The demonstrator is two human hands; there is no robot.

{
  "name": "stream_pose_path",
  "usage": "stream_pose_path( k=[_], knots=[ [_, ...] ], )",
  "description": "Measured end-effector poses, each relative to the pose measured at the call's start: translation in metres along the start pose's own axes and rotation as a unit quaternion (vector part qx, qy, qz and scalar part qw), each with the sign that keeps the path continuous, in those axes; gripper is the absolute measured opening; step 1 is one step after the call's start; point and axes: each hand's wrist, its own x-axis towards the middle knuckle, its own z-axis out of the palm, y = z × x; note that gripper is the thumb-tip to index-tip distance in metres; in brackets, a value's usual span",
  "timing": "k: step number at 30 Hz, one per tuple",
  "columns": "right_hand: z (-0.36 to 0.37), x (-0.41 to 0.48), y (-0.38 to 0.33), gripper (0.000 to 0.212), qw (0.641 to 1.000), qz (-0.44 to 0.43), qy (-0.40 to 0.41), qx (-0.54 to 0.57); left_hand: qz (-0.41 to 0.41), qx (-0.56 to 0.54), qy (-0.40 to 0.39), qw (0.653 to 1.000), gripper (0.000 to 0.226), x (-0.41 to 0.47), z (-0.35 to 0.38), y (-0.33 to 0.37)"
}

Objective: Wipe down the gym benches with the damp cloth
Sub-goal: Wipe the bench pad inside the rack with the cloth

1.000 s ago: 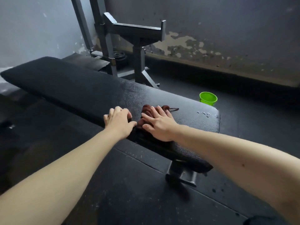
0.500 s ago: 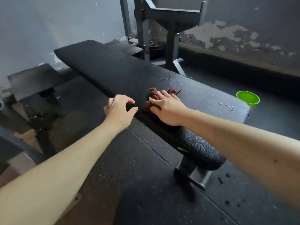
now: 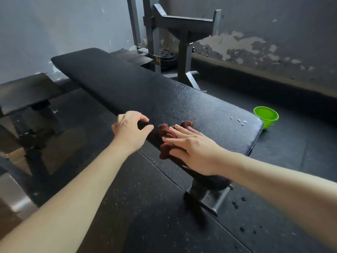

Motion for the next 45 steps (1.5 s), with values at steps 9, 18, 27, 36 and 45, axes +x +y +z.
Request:
stream_pose_path(
  k=[9,18,27,36,45],
  knots=[
    [-0.016,0.025,0.043,0.042,0.988,0.15,0.031,-0.001,0.043,0.046,-0.059,0.996,0.017,-0.001,-0.006,0.026],
    [-0.009,-0.037,0.028,0.048,0.998,0.062,0.02,0.023,0.064,0.047,-0.072,0.994,0.017,0.005,0.014,0.052],
    [-0.017,0.006,0.073,0.044,0.973,0.221,0.054,-0.028,0.064,0.089,-0.1,0.989,0.023,0.008,0.018,0.069],
    [-0.022,-0.031,0.049,0.042,0.98,0.192,0.044,-0.039,0.1,0.122,-0.127,0.979,0.042,0.011,0.037,0.092],
    [-0.034,0.031,0.154,0.04,0.938,0.341,0.041,-0.039,0.097,0.15,-0.157,0.971,0.055,0.007,0.037,0.096]
  ],
)
